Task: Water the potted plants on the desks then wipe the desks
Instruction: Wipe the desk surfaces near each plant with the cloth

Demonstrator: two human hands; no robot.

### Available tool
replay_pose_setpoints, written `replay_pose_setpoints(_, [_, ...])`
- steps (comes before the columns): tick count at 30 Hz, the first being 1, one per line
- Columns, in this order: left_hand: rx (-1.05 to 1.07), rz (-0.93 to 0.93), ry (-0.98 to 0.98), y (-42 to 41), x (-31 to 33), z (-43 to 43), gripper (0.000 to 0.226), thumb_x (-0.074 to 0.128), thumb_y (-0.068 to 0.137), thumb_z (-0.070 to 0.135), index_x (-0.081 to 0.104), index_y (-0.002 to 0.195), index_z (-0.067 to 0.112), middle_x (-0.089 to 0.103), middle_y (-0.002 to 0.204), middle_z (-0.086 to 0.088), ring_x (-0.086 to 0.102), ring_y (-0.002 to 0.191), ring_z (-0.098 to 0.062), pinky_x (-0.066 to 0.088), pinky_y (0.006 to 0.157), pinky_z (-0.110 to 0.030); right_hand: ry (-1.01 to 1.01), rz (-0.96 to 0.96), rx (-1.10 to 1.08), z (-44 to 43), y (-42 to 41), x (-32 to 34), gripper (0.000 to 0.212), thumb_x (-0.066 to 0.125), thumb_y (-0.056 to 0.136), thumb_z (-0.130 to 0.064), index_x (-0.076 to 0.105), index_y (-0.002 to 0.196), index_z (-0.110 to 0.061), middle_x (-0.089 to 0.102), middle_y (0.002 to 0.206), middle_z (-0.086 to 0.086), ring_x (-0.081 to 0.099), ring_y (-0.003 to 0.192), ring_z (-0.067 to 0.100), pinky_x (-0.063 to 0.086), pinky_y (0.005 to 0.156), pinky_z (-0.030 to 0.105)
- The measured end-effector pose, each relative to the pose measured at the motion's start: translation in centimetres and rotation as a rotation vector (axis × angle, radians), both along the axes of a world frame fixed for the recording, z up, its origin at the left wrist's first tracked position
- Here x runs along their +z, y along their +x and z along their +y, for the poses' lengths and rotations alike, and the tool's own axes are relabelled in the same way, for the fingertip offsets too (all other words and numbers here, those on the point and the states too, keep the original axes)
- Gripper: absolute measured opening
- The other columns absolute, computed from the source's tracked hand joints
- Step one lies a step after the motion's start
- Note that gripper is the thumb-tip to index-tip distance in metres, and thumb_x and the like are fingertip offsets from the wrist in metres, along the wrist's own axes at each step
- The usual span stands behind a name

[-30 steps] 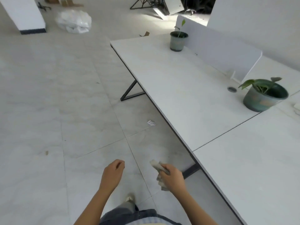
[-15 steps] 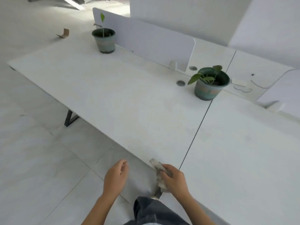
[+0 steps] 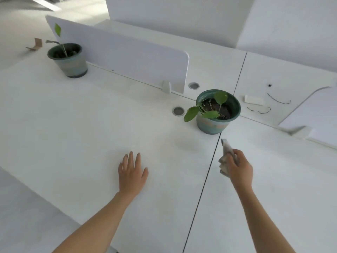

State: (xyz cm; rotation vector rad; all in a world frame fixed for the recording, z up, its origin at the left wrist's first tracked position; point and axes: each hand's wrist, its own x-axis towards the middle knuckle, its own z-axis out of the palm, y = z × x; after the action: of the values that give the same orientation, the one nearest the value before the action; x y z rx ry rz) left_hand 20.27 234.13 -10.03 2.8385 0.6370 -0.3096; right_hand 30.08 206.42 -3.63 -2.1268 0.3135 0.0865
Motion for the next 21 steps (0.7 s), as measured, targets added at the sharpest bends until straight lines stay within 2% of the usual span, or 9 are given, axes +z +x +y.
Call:
replay_pose_setpoints(2, [-0.019, 0.051, 0.013, 0.2, -0.9, 0.0, 0.057, 0.035, 0.076, 0.037, 0.064, 0.11, 0.002, 0.064, 0.114, -0.025, 0.063, 0.101, -0.041, 0.052, 0.078, -0.052, -0.227, -0.039, -0.001, -1.9, 3.6, -1.1, 0.044, 0.035, 0.077, -0.043, 0.06, 0.109, -0.024, 0.064, 0.107, 0.01, 0.054, 0.105, 0.033, 0.043, 0.09, 0.043])
replay_pose_setpoints(4, [-0.014, 0.063, 0.003, 0.1, -1.6, -0.1, 0.056, 0.034, 0.077, 0.037, 0.065, 0.11, 0.003, 0.064, 0.117, -0.023, 0.062, 0.103, -0.04, 0.051, 0.082, -0.05, -0.393, -0.005, 0.014, -3.3, 6.5, -2.5, 0.043, 0.037, 0.084, -0.043, 0.055, 0.121, -0.029, 0.052, 0.131, 0.009, 0.039, 0.125, 0.03, 0.028, 0.102, 0.045])
replay_pose_setpoints(7, [0.014, 0.013, 0.026, 0.3, -2.1, -0.1, 0.056, 0.034, 0.077, 0.037, 0.064, 0.111, 0.004, 0.063, 0.118, -0.022, 0.06, 0.106, -0.039, 0.05, 0.083, -0.048, -0.604, 0.151, 0.109, -4.2, 9.5, -5.1, 0.047, 0.037, 0.089, -0.046, 0.037, 0.135, -0.037, 0.026, 0.151, 0.008, 0.017, 0.139, 0.026, 0.014, 0.111, 0.05])
replay_pose_setpoints(9, [0.035, -0.041, 0.048, 0.4, -2.6, 0.1, 0.056, 0.034, 0.077, 0.037, 0.064, 0.112, 0.004, 0.062, 0.12, -0.022, 0.056, 0.11, -0.037, 0.047, 0.087, -0.046, -0.685, 0.206, 0.129, -3.8, 10.2, -6.7, 0.053, 0.034, 0.089, -0.05, 0.028, 0.14, -0.036, 0.013, 0.155, 0.008, 0.007, 0.142, 0.027, 0.009, 0.113, 0.052])
replay_pose_setpoints(11, [0.05, -0.094, 0.053, 0.5, -2.9, 0.2, 0.057, 0.035, 0.076, 0.037, 0.063, 0.112, 0.004, 0.062, 0.12, -0.023, 0.045, 0.114, -0.033, 0.035, 0.091, -0.045, -0.71, 0.203, 0.113, -2.8, 10.4, -7.4, 0.057, 0.032, 0.089, -0.052, 0.021, 0.142, -0.036, 0.005, 0.157, 0.008, -0.001, 0.143, 0.028, 0.004, 0.113, 0.052])
replay_pose_setpoints(13, [0.053, -0.126, 0.065, 0.6, -3.1, 0.4, 0.057, 0.035, 0.074, 0.037, 0.063, 0.111, 0.003, 0.061, 0.119, -0.024, 0.038, 0.114, -0.031, 0.027, 0.089, -0.042, -0.742, 0.18, 0.161, -1.6, 10.3, -7.5, 0.058, 0.031, 0.09, -0.052, 0.018, 0.143, -0.036, 0.001, 0.158, 0.007, -0.004, 0.144, 0.027, 0.002, 0.114, 0.051])
replay_pose_setpoints(15, [0.051, -0.14, 0.074, 0.7, -3.1, 0.4, 0.056, 0.036, 0.074, 0.036, 0.06, 0.112, 0.005, 0.061, 0.119, -0.024, 0.037, 0.114, -0.032, 0.026, 0.089, -0.042, -0.773, 0.173, 0.263, -0.5, 9.5, -7.4, 0.058, 0.031, 0.09, -0.052, 0.015, 0.144, -0.036, 0.0, 0.158, 0.008, -0.005, 0.145, 0.027, 0.002, 0.114, 0.049])
replay_pose_setpoints(19, [0.051, -0.203, 0.095, 0.3, -3.5, 0.3, 0.053, 0.036, 0.074, 0.036, 0.053, 0.115, 0.007, 0.061, 0.119, -0.025, 0.038, 0.114, -0.033, 0.027, 0.089, -0.043, -0.834, 0.087, 0.466, 2.6, 6.1, -7.5, 0.058, 0.033, 0.09, -0.052, 0.021, 0.144, -0.034, 0.004, 0.158, 0.009, 0.0, 0.145, 0.029, 0.005, 0.115, 0.048])
replay_pose_setpoints(21, [0.053, -0.23, 0.103, 0.4, -3.7, 0.3, 0.053, 0.035, 0.074, 0.036, 0.048, 0.117, 0.008, 0.061, 0.12, -0.025, 0.038, 0.114, -0.033, 0.027, 0.089, -0.043, -0.844, 0.038, 0.601, 5.1, 5.1, -7.6, 0.063, 0.023, 0.086, -0.059, 0.03, 0.142, -0.032, 0.017, 0.156, 0.013, 0.013, 0.144, 0.033, 0.015, 0.113, 0.052])
